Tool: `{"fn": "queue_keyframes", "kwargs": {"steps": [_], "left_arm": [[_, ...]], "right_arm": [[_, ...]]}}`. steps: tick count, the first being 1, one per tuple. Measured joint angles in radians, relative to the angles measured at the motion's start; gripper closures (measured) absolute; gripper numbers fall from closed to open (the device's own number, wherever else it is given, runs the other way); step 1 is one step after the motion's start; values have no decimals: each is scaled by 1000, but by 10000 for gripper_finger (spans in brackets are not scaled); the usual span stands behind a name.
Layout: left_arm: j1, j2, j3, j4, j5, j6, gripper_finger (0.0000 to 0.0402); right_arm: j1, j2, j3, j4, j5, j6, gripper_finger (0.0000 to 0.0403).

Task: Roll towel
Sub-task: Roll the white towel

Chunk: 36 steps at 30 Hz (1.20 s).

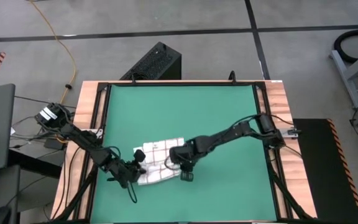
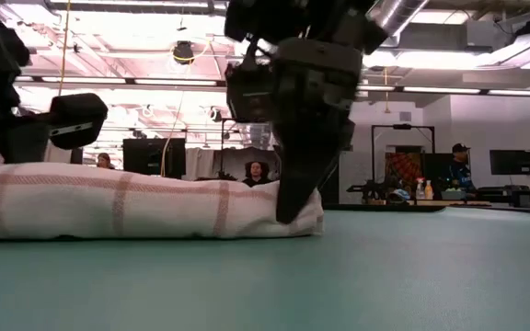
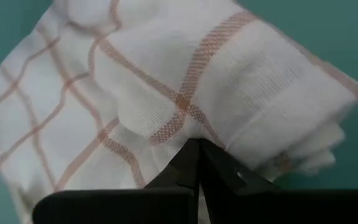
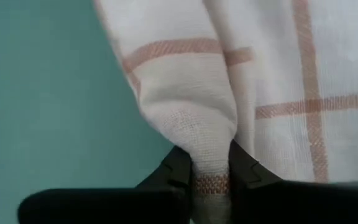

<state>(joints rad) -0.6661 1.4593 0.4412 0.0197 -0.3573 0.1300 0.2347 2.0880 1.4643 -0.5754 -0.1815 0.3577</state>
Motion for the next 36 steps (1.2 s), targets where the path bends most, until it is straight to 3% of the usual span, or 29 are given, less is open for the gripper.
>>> {"fn": "queue_keyframes", "kwargs": {"steps": [6, 11, 25, 36], "left_arm": [[-10, 0, 1, 14, 60, -38, 402], [-10, -1, 1, 11, 87, -70, 402], [-11, -1, 1, 31, 147, 5, 402], [-40, 1, 26, 26, 145, 6, 402]], "right_arm": [[-85, 10, 40, -6, -293, 126, 343], [-132, 9, 48, -15, -386, 189, 343], [-264, 16, 51, -21, -498, 331, 343], [-290, 134, 57, 32, -533, 336, 343]]}}
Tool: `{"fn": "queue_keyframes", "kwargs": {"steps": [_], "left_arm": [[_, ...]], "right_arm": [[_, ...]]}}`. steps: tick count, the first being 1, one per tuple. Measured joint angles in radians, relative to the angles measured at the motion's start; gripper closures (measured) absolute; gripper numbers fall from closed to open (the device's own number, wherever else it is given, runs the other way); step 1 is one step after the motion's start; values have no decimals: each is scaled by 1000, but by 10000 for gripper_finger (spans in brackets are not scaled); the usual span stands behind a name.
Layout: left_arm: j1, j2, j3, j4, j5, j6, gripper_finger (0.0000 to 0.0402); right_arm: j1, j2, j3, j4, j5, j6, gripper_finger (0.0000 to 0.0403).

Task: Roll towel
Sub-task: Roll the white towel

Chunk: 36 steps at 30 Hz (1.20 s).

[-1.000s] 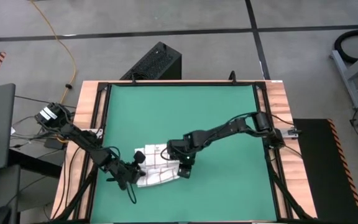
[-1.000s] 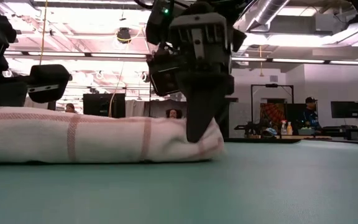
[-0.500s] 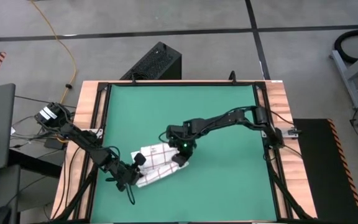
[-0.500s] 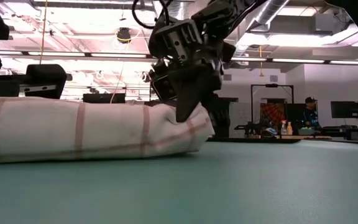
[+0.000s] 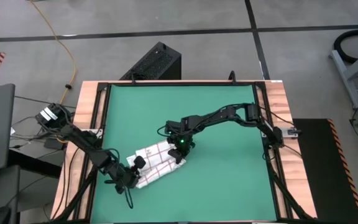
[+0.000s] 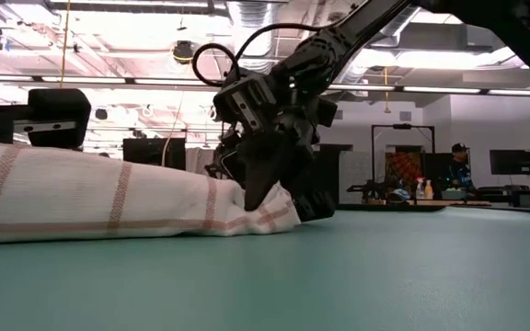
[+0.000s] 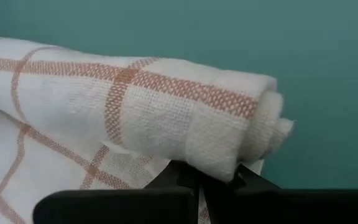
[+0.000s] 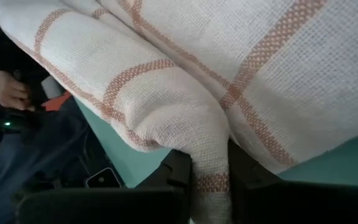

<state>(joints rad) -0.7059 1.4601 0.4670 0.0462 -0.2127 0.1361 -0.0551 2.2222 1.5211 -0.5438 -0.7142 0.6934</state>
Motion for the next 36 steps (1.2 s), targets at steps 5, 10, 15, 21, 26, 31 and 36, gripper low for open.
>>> {"fn": "queue_keyframes", "kwargs": {"steps": [5, 10, 15, 21, 26, 31, 36], "left_arm": [[-57, -22, 74, -175, -100, -42, 402], [-122, -70, 187, -375, -235, -97, 402], [-189, -99, 275, -458, -301, -140, 402], [-268, -103, 366, -512, -319, -150, 402], [-295, -98, 389, -427, -504, -56, 402], [-200, -38, 366, -387, -503, 33, 402], [-91, 32, 344, -414, -536, -48, 402]], "right_arm": [[6, 18, 0, 18, 24, 6, 343], [7, 19, -2, 53, 48, 13, 343], [8, 20, -3, 56, 56, 14, 343], [8, 20, -3, 57, 56, 17, 343], [8, 20, -3, 58, 56, 10, 343], [8, 20, -4, 58, 55, 9, 343], [8, 20, -4, 58, 55, 7, 343]]}}
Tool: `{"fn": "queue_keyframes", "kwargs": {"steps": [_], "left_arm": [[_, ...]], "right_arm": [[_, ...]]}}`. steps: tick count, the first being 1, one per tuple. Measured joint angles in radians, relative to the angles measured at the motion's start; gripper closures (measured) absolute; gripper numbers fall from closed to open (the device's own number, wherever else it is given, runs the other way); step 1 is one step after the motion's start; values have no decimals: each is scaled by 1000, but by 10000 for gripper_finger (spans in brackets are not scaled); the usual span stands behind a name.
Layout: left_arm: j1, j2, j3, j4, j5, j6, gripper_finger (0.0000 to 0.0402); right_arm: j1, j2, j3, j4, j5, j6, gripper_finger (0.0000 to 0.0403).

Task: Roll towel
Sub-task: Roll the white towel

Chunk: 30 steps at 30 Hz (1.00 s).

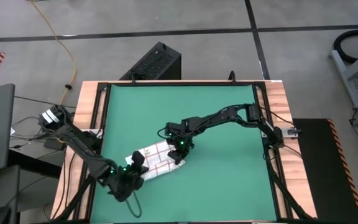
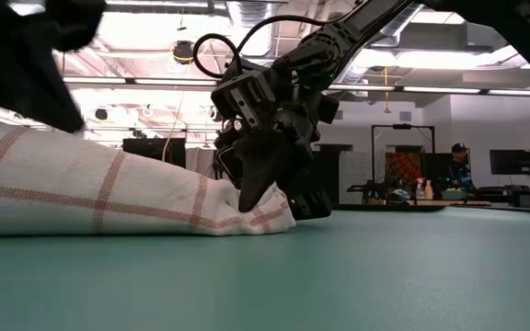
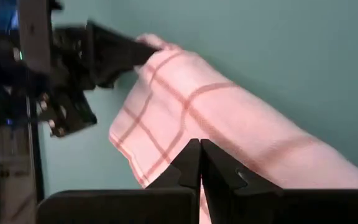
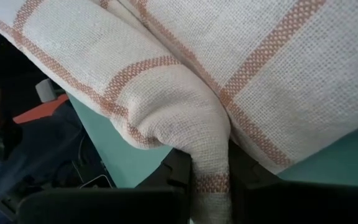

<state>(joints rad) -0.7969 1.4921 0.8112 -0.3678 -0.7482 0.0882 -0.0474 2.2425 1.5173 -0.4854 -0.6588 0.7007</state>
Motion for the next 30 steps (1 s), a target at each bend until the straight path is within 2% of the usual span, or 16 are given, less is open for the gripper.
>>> {"fn": "queue_keyframes", "kwargs": {"steps": [3, 8, 22, 30], "left_arm": [[23, 23, 0, -4, 15, -59, 402], [1, 56, 0, -8, 81, -129, 402], [-65, 235, 2, -119, 59, -367, 401], [-110, 275, 3, -113, 35, -451, 401]], "right_arm": [[1, 0, 0, 0, 1, -1, 343], [1, 0, 0, 1, 3, -5, 343], [1, 0, -2, 36, 17, -44, 341], [0, -43, -1, 91, 132, -122, 280]]}}
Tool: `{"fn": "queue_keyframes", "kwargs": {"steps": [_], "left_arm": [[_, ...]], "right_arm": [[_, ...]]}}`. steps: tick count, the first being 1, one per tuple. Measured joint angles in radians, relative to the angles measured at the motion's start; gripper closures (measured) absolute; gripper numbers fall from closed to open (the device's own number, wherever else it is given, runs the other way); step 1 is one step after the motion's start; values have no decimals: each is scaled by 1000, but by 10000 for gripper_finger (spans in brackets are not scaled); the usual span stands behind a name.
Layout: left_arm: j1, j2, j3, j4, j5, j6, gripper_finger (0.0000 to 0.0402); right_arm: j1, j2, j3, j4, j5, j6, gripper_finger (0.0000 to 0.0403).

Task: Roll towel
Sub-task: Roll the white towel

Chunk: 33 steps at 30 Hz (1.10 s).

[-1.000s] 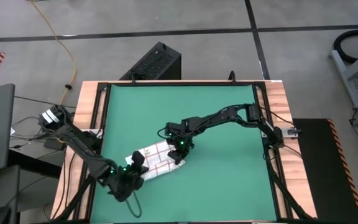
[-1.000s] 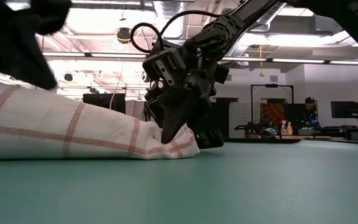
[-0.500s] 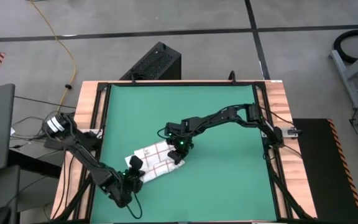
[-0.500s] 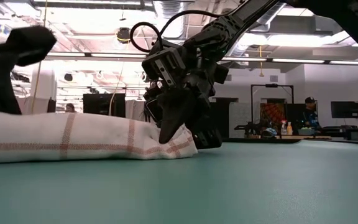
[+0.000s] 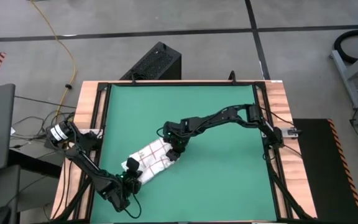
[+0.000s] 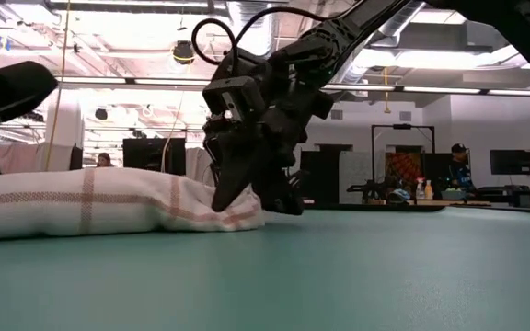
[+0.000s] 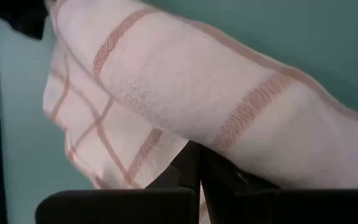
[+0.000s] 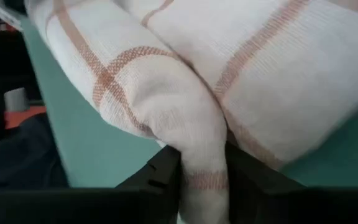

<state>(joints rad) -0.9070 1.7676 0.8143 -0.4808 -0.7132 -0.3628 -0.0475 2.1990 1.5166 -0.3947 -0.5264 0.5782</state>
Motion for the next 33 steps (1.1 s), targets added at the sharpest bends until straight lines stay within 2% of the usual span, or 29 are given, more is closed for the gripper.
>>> {"fn": "queue_keyframes", "kwargs": {"steps": [7, 20, 33], "left_arm": [[-30, 1, -1, 4, 0, -20, 401], [-30, 1, -1, 3, -3, -26, 401], [-30, -2, -28, 39, 0, 29, 401]], "right_arm": [[-1, -64, -3, -19, 123, -87, 269], [-3, -89, -2, -9, 145, -291, 267], [2, -209, 1, 62, 308, -580, 266]]}}
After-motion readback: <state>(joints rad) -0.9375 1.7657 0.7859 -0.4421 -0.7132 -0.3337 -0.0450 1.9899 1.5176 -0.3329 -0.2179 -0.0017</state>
